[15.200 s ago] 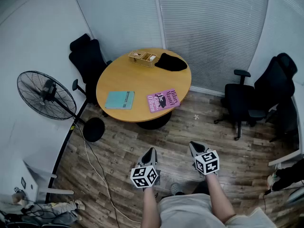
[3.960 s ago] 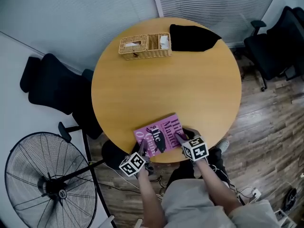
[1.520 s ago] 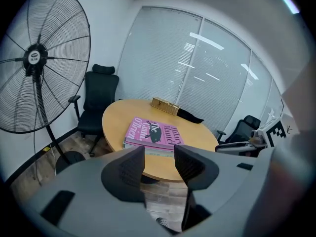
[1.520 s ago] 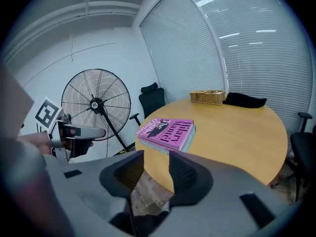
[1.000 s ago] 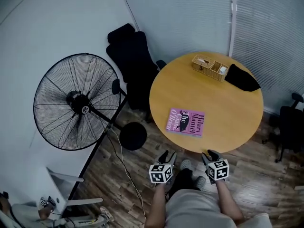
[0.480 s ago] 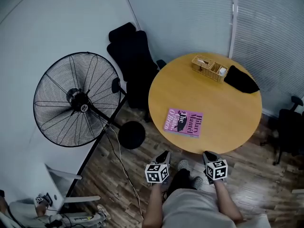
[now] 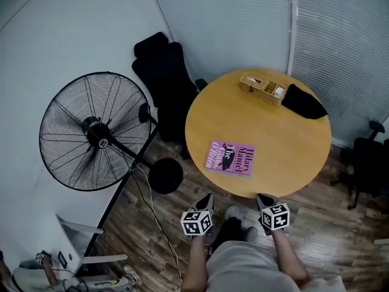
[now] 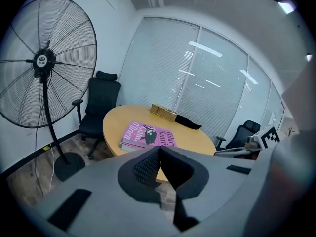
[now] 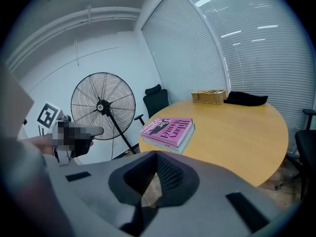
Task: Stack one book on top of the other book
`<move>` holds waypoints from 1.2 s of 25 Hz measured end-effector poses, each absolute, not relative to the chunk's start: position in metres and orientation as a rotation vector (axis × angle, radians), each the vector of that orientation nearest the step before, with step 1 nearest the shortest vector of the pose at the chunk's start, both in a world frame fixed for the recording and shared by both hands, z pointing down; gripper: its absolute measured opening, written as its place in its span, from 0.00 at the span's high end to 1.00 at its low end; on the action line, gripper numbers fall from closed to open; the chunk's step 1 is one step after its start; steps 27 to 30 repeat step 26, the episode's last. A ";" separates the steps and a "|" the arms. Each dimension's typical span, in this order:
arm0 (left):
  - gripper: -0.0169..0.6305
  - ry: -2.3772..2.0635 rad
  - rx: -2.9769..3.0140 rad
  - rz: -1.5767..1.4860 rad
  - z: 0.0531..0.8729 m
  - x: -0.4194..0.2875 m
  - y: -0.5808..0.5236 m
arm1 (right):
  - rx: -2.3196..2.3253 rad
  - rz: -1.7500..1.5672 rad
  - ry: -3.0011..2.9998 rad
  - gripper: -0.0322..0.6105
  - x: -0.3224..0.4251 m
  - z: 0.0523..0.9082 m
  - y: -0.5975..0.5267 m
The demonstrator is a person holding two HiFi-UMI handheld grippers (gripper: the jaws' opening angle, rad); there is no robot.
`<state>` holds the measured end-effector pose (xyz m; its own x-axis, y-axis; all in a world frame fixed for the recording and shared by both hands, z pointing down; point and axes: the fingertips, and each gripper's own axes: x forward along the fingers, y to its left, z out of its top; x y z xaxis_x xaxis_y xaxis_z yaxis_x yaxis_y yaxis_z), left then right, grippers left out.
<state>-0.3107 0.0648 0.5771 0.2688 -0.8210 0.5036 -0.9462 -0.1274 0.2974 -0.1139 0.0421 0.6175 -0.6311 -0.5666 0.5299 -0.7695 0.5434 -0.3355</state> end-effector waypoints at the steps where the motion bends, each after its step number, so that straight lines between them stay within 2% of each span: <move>1: 0.93 -1.589 1.986 0.292 0.577 -0.310 0.064 | 1.097 0.783 -2.424 0.92 -0.113 0.617 0.042; 30: 0.93 -1.593 1.996 0.310 0.578 -0.324 0.067 | 1.112 0.776 -2.435 0.92 -0.126 0.618 0.041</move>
